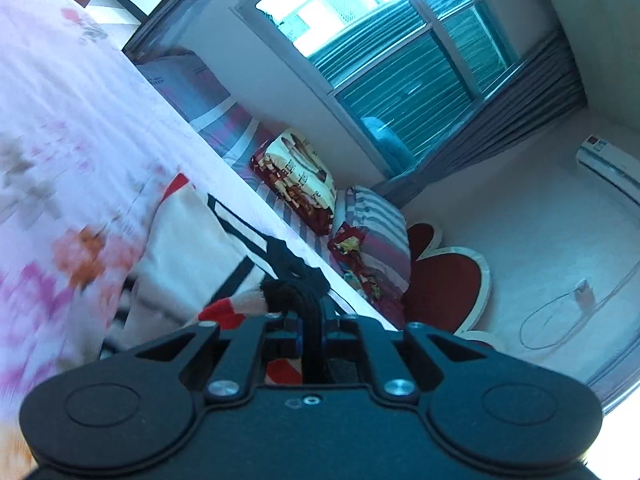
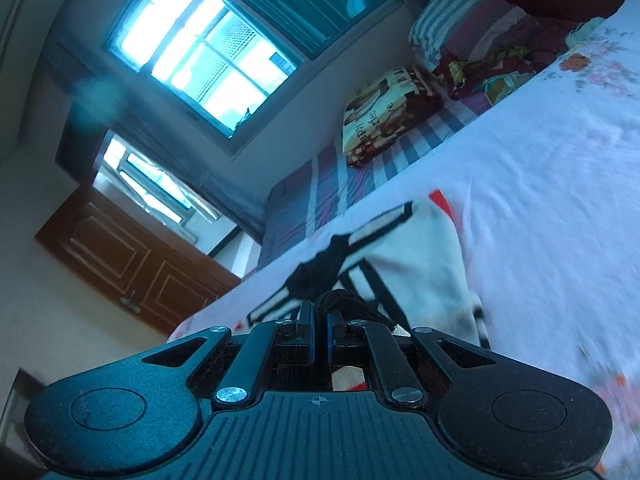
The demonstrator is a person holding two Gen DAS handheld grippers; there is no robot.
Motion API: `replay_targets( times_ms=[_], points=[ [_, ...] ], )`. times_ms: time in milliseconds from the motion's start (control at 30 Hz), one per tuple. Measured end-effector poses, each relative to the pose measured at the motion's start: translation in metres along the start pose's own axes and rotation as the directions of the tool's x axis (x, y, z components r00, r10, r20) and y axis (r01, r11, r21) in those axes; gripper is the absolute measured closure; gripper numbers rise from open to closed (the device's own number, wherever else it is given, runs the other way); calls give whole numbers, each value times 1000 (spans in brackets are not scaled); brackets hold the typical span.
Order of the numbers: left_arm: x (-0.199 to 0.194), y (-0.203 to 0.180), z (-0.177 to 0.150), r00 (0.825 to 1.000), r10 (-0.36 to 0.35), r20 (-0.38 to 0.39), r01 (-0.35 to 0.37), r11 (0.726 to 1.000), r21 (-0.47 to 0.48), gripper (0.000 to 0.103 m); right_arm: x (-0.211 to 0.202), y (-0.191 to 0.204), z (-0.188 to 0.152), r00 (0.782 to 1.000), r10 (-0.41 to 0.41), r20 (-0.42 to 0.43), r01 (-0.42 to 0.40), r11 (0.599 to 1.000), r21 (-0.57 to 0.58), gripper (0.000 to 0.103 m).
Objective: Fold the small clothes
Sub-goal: 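Carry the hem band with both grippers up over toward the collar, then lay the hem band onto the collar and open both grippers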
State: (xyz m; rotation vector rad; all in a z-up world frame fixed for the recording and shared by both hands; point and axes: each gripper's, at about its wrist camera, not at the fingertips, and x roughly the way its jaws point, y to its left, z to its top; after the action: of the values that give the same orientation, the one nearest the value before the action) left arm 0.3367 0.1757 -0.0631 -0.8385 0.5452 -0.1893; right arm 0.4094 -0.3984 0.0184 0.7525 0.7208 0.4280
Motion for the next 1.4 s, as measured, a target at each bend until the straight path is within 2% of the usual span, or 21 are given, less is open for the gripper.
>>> replay_targets(
  times_ms=[300,467,500,533,567,600,633,700,767,800,867,933,967,1033,1067,1100,1133,1167,1233,1333,1400],
  points=[
    [124,44,54,991,71,-110,-66,997,47,96,131,-41,51,996,-68,-54,71,996,54,98],
    [171,61,70,986,56,-158,-43,995,86,92,188,-74,67,993,-94,-69,101,990,99,98],
    [175,61,70,987,54,-150,-38,994,103,88,194,-77,70,993,-101,-62,107,989,98,95],
    [177,61,70,989,58,-139,-42,993,114,74,199,-79,72,991,-122,-61,128,987,96,76],
    [177,60,71,990,63,-124,-47,991,123,51,201,-79,74,990,-139,-40,142,986,86,60],
    [176,60,71,993,64,-98,-50,990,131,40,197,-77,74,990,-138,0,138,988,72,40],
    [173,58,72,995,66,-68,-56,988,145,26,193,-76,75,991,-127,35,124,990,63,40],
    [170,57,75,997,46,-62,-35,986,161,31,188,-76,78,992,-120,46,118,992,51,40],
    [174,51,76,992,67,-103,-42,973,228,52,191,-66,76,990,-138,13,138,989,-44,40],
    [179,47,77,987,98,-126,-60,958,281,54,194,-62,73,989,-148,-13,146,985,-96,41],
    [190,40,75,971,157,-178,-81,924,373,55,205,-51,64,979,-197,-47,183,961,-205,51],
    [204,36,71,948,223,-227,-100,887,451,58,218,-46,51,965,-249,-83,216,933,-289,54],
    [210,34,68,937,254,-240,-111,867,487,58,227,-43,43,954,-287,-92,242,911,-335,55],
    [215,29,62,931,280,-236,-113,833,541,60,239,-38,25,932,-350,-97,276,855,-440,60],
    [215,28,60,928,294,-228,-122,820,560,70,245,-35,16,920,-382,-88,293,818,-495,63],
    [215,26,57,926,310,-216,-133,803,581,79,248,-31,9,910,-410,-68,309,778,-547,75],
    [214,25,54,924,318,-211,-135,789,599,98,251,-28,3,904,-424,-54,316,746,-586,91],
    [213,24,52,925,318,-210,-134,787,603,99,253,-28,-2,902,-429,-43,318,730,-605,95],
    [207,22,49,936,314,-159,-151,767,624,99,252,-25,-10,906,-424,-8,327,710,-623,96],
    [195,19,53,960,268,-77,-169,780,602,99,242,-23,-12,917,-392,78,354,707,-612,97],
    [193,17,59,967,255,-27,-191,788,585,99,239,-22,-9,915,-383,125,378,709,-595,97]
  ],
)
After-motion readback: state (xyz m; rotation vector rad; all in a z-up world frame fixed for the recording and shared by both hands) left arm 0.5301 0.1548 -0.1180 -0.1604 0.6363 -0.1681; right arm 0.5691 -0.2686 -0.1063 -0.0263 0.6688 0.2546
